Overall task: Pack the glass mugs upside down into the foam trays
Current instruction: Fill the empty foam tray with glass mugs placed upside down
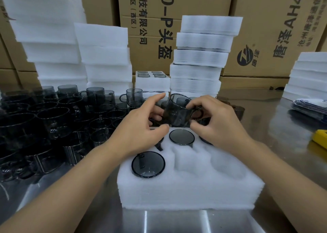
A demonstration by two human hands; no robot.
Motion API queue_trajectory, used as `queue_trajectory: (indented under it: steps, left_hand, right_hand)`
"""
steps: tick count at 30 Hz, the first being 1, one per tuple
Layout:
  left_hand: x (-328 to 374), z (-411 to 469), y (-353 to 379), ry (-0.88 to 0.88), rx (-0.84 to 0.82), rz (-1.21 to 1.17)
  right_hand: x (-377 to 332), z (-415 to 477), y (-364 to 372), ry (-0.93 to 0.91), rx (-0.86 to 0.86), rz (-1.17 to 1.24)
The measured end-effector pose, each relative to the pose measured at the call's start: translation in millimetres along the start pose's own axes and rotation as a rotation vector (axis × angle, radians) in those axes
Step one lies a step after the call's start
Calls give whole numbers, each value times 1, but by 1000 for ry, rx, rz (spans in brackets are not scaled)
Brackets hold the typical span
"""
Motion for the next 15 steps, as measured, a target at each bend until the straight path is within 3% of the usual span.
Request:
queue_trajectory:
  steps: [8,15]
  left_hand:
    - [8,-2,2,-46,-52,-186]
    - [8,1,5,-115,-192,-355]
  right_hand:
    - [-6,0,0,-127,45,36]
    - [-3,0,3,-176,54,31]
Point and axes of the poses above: each hand's wrist, its own z-axis towards the middle knuckle, its own y-axis out of the palm, x = y × z, the point moved 2 cm from there along z, towards the middle knuckle, and after that the axes turned 11 degrees about -y, right-handed, at the moved point
